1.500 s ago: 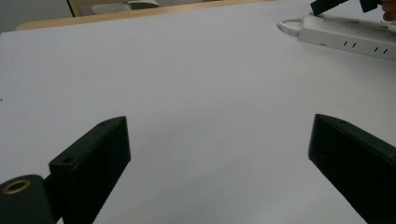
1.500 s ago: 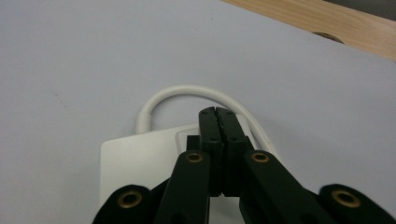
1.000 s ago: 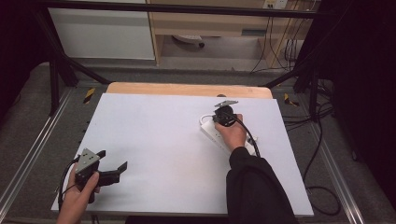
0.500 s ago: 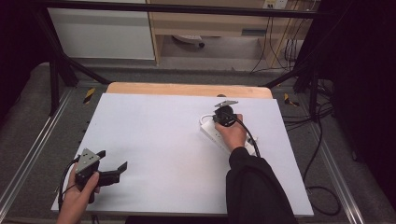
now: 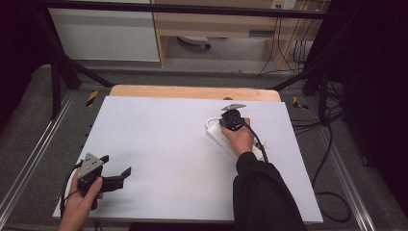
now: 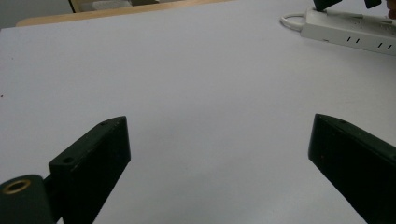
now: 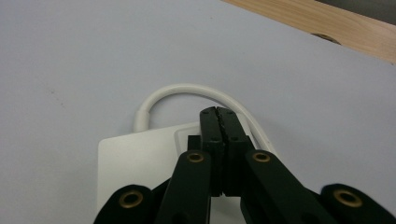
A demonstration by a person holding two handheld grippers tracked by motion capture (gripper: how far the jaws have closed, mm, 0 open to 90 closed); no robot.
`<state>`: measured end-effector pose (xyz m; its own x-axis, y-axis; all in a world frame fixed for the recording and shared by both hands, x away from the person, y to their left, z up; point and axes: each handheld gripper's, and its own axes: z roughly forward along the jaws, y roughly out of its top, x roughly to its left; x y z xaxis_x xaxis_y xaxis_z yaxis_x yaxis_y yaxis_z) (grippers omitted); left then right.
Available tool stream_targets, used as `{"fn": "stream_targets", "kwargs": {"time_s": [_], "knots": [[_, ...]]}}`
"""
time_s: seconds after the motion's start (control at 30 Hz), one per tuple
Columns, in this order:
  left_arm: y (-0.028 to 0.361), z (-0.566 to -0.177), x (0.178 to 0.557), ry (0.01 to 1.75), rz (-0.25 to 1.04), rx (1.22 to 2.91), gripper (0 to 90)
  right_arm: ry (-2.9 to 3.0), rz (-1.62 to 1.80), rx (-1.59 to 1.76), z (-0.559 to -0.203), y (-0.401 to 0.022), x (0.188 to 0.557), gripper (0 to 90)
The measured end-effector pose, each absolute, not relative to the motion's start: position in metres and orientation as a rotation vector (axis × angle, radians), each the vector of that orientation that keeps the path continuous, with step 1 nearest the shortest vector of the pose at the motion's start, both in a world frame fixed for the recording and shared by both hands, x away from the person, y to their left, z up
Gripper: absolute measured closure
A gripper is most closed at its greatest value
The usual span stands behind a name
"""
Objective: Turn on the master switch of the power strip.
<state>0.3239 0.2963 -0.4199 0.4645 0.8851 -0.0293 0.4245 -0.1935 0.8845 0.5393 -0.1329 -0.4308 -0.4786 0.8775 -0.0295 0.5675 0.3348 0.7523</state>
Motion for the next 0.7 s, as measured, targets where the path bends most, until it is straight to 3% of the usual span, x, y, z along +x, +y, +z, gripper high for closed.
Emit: {"fn": "stream_targets", "kwargs": {"time_s": [0.7], "knots": [[0.2972,-0.4204,0.3245,1.116,0.632,1.804,5.8,2.158,0.986,1.288,-0.4288,-0.1344,0.5397,90.0]]}}
